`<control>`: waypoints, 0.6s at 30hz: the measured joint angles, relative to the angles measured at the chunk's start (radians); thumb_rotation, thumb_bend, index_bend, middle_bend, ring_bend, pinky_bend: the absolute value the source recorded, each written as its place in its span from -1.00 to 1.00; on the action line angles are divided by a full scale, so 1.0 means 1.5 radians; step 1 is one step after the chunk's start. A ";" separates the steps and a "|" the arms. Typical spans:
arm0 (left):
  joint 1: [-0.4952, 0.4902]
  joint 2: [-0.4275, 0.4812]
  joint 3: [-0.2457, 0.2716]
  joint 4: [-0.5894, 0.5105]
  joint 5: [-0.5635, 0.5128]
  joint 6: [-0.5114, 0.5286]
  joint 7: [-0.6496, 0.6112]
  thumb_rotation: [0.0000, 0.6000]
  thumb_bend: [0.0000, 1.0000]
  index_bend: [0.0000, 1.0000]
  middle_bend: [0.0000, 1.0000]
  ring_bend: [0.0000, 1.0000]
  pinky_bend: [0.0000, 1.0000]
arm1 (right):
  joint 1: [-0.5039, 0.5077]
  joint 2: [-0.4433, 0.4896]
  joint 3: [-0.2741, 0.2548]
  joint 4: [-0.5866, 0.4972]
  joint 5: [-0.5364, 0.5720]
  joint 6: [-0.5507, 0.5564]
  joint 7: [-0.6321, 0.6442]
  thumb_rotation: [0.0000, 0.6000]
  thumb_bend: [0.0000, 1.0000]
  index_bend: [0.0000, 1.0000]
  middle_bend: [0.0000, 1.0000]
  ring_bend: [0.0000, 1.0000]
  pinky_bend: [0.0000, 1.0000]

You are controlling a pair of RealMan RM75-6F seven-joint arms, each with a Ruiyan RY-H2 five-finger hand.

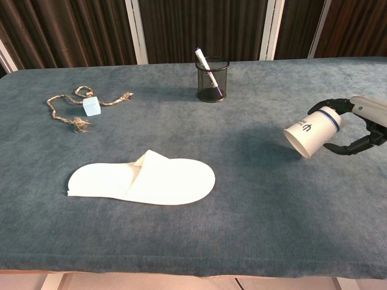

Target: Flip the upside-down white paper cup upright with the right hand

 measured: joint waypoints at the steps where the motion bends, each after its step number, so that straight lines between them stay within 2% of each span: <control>1: 0.000 0.000 0.000 0.000 0.000 0.000 0.000 1.00 -0.33 -0.47 -0.70 -0.69 -0.35 | -0.001 0.005 0.000 -0.007 0.003 -0.003 -0.012 1.00 0.09 -0.47 -0.53 -0.89 -0.63; 4: 0.000 0.001 -0.001 0.000 -0.001 0.001 -0.002 1.00 -0.33 -0.47 -0.70 -0.69 -0.35 | -0.002 0.026 -0.003 -0.036 0.013 -0.021 -0.057 1.00 -0.08 -0.70 -0.68 -0.99 -0.78; 8: 0.001 0.002 -0.001 0.000 -0.003 0.002 -0.004 1.00 -0.33 -0.47 -0.70 -0.69 -0.35 | -0.005 0.056 -0.005 -0.081 0.033 -0.042 -0.134 1.00 -0.42 -0.98 -0.89 -1.00 -0.96; 11: 0.001 0.002 -0.001 -0.001 -0.003 0.001 -0.004 1.00 -0.33 -0.47 -0.70 -0.69 -0.35 | -0.009 0.083 -0.005 -0.127 0.056 -0.054 -0.211 1.00 -0.52 -1.00 -0.96 -1.00 -1.00; 18: 0.001 0.002 0.000 -0.001 0.000 0.001 -0.002 1.00 -0.33 -0.47 -0.70 -0.69 -0.35 | -0.024 0.145 0.010 -0.279 0.104 -0.031 -0.367 1.00 -0.57 -1.00 -0.96 -1.00 -1.00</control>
